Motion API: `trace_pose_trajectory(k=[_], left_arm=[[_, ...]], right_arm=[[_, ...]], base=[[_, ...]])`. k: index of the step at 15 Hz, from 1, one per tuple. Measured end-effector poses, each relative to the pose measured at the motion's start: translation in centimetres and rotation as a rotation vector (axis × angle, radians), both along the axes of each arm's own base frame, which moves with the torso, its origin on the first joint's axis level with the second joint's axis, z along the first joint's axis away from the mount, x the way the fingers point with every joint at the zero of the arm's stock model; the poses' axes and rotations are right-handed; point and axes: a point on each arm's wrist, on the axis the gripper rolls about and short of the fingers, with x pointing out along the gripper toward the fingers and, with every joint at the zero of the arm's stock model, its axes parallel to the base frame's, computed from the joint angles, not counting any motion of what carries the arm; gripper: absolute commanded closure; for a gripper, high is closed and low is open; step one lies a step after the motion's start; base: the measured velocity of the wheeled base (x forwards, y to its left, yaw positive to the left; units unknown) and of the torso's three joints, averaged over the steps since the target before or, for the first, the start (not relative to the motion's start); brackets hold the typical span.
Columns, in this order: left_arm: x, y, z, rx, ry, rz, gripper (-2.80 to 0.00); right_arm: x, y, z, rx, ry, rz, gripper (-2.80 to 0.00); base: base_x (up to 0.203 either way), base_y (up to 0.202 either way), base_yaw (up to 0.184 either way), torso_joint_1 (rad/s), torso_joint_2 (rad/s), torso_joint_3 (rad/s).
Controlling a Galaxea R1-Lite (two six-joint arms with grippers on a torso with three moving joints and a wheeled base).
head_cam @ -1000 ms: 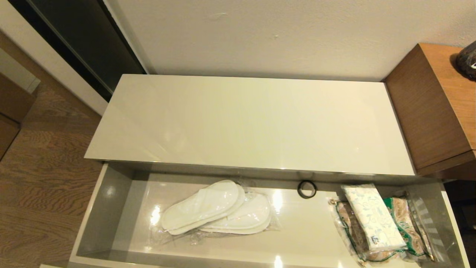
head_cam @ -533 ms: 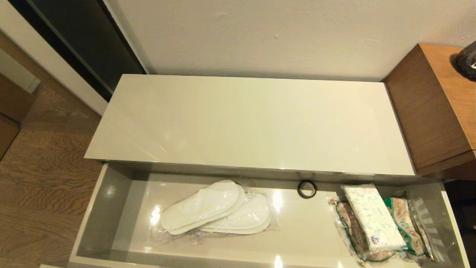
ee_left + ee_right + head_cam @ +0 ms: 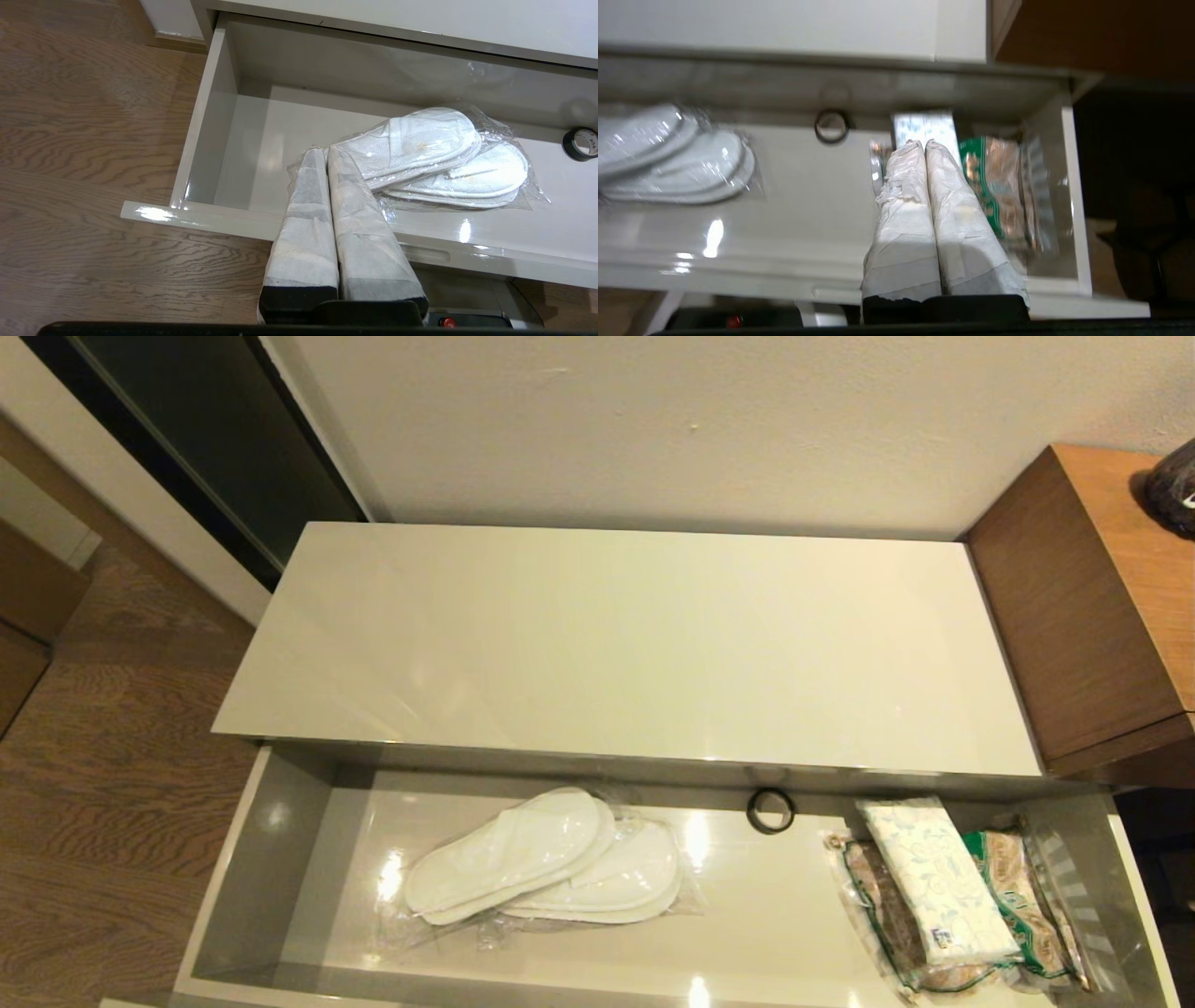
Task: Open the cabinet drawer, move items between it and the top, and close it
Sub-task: Take out the tissue from the drawer
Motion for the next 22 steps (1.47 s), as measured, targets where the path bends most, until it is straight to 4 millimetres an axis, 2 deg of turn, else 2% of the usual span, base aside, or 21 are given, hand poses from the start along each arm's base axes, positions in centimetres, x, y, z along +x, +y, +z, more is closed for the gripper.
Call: trace_pose_trajectory(k=[2, 4, 6, 7, 9, 11, 13, 16, 19, 22], left_arm=[[0.0, 0.0, 0.0, 0.000, 0.000, 0.000, 0.00], [0.0, 0.0, 0.0, 0.000, 0.000, 0.000, 0.00], [0.0, 0.0, 0.0, -0.001, 0.000, 0.000, 0.00], [0.0, 0.0, 0.0, 0.000, 0.000, 0.000, 0.00], [0.0, 0.0, 0.0, 0.000, 0.000, 0.000, 0.00], [0.0, 0.0, 0.0, -0.001, 0.000, 0.000, 0.00], [0.0, 0.0, 0.0, 0.000, 0.000, 0.000, 0.00], [0.0, 0.0, 0.0, 0.000, 0.000, 0.000, 0.00], [0.0, 0.0, 0.0, 0.000, 0.000, 0.000, 0.00], [0.0, 0.0, 0.0, -0.001, 0.000, 0.000, 0.00]], right_arm=[[-1.2, 0.1, 2.6, 0.006, -0.044, 0.027, 0.00], [-3.9, 0.2, 6.5, 0.014, -0.086, 0.077, 0.00], [-6.1, 0.3, 9.3, 0.057, -0.034, 0.088, 0.00], [-6.0, 0.3, 10.7, 0.097, 0.010, 0.068, 0.00], [-3.8, 0.3, 13.6, 0.158, 0.154, 0.005, 0.00], [0.5, 0.1, 15.3, 0.162, 0.369, -0.039, 0.00], [5.7, -0.1, 15.2, 0.163, 0.574, -0.070, 0.00], [11.6, -0.4, 11.7, 0.172, 0.835, -0.095, 0.00], [14.7, -0.5, 8.1, 0.198, 1.033, -0.097, 0.00], [16.3, -0.5, 6.1, 0.256, 1.030, -0.084, 0.00]], base=[[0.000, 0.000, 0.000, 0.000, 0.00, 0.000], [0.000, 0.000, 0.000, 0.000, 0.00, 0.000], [0.000, 0.000, 0.000, 0.000, 0.00, 0.000], [0.000, 0.000, 0.000, 0.000, 0.00, 0.000], [0.000, 0.000, 0.000, 0.000, 0.00, 0.000], [0.000, 0.000, 0.000, 0.000, 0.00, 0.000], [0.000, 0.000, 0.000, 0.000, 0.00, 0.000], [0.000, 0.000, 0.000, 0.000, 0.00, 0.000], [0.000, 0.000, 0.000, 0.000, 0.00, 0.000], [0.000, 0.000, 0.000, 0.000, 0.00, 0.000]])
